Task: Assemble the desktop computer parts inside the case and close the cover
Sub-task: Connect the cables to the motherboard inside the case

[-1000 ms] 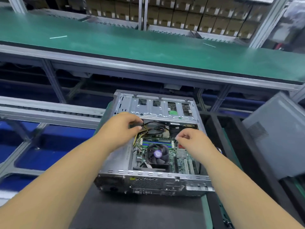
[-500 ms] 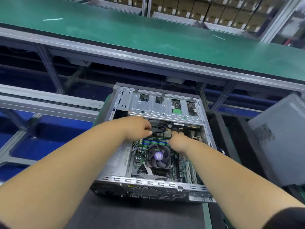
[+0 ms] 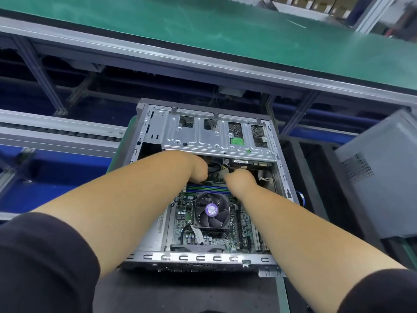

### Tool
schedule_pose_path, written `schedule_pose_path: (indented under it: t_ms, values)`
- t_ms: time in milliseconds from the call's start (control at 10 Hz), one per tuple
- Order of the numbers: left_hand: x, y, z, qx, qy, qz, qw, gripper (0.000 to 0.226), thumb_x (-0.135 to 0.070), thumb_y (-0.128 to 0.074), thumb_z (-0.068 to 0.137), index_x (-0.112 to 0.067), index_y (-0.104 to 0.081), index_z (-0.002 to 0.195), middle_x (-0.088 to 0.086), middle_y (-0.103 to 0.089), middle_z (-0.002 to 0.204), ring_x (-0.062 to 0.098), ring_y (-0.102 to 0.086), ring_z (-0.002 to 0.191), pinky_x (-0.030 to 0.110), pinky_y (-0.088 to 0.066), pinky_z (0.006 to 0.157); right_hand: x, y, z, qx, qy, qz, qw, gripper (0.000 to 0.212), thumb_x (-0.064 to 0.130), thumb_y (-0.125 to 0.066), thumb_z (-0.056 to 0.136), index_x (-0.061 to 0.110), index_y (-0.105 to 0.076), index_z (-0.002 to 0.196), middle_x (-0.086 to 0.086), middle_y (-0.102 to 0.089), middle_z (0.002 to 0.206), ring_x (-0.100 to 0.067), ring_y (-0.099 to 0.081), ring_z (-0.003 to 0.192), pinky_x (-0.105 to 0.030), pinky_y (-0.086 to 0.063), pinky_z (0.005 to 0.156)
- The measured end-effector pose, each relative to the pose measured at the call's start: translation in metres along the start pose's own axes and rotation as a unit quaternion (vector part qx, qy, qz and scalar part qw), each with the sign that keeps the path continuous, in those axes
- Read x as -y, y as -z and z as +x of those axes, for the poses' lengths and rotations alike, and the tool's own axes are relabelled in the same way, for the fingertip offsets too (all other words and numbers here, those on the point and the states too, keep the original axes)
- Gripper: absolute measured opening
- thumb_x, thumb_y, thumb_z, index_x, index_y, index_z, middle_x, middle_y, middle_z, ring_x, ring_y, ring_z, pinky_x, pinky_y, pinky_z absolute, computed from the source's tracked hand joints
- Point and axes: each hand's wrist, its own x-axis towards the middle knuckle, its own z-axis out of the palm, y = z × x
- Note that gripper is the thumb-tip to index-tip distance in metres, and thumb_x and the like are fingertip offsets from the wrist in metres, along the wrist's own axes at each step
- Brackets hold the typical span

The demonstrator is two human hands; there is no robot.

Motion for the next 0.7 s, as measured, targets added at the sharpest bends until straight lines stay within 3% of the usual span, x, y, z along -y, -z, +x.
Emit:
schedule_pose_path:
  t_ms: [200,300,400,600,700]
  values:
    - [0.006,-0.003,0.007,-0.008,-0.013,-0.059,0.998,0.016,-0.014,-0.042,0.097,-0.011,-0.053,0.086,0.003,-0.046,0.076,0.02,-0.047,0.075,0.032,-0.039,0.074,-0.004,-0.001,-0.001,-0.026,0.0,-0.114,0.993,0.042,0.006,-0.048,0.097,0.008,-0.049,0.14,-0.011,-0.06,0.129,-0.03,-0.058,0.116,-0.033,-0.048,0.084]
    - [0.006,-0.004,0.005,-0.015,-0.022,-0.058,0.998,0.021,-0.011,-0.044,0.095,-0.012,-0.051,0.075,0.003,-0.048,0.076,0.017,-0.045,0.066,0.032,-0.04,0.069,-0.006,-0.005,0.007,-0.046,0.025,-0.143,0.988,0.035,0.016,-0.038,0.104,0.008,-0.054,0.133,-0.009,-0.061,0.127,-0.028,-0.06,0.115,-0.03,-0.048,0.089]
    - [0.006,-0.006,0.007,-0.027,-0.023,-0.067,0.997,0.024,-0.01,-0.045,0.093,-0.015,-0.045,0.07,0.002,-0.046,0.073,0.014,-0.042,0.061,0.031,-0.038,0.065,-0.006,-0.007,0.011,-0.042,0.034,-0.17,0.984,0.031,0.028,-0.04,0.105,0.011,-0.063,0.115,-0.012,-0.067,0.119,-0.028,-0.062,0.111,-0.03,-0.048,0.09]
    - [0.006,-0.007,0.01,-0.04,-0.03,-0.063,0.997,0.015,-0.008,-0.046,0.091,-0.012,-0.044,0.077,0.002,-0.045,0.073,0.013,-0.041,0.06,0.029,-0.037,0.06,-0.01,-0.009,0.011,-0.079,0.044,-0.184,0.979,0.034,0.022,-0.038,0.105,0.011,-0.061,0.128,-0.01,-0.069,0.116,-0.03,-0.064,0.107,-0.032,-0.05,0.086]
    - [0.006,-0.006,0.009,-0.042,-0.028,-0.067,0.996,0.022,-0.008,-0.046,0.09,-0.014,-0.042,0.07,0.002,-0.045,0.071,0.014,-0.04,0.058,0.027,-0.036,0.055,-0.011,-0.009,0.011,-0.074,0.052,-0.214,0.973,0.037,0.02,-0.033,0.107,0.007,-0.06,0.128,-0.01,-0.069,0.111,-0.029,-0.065,0.102,-0.029,-0.051,0.081]
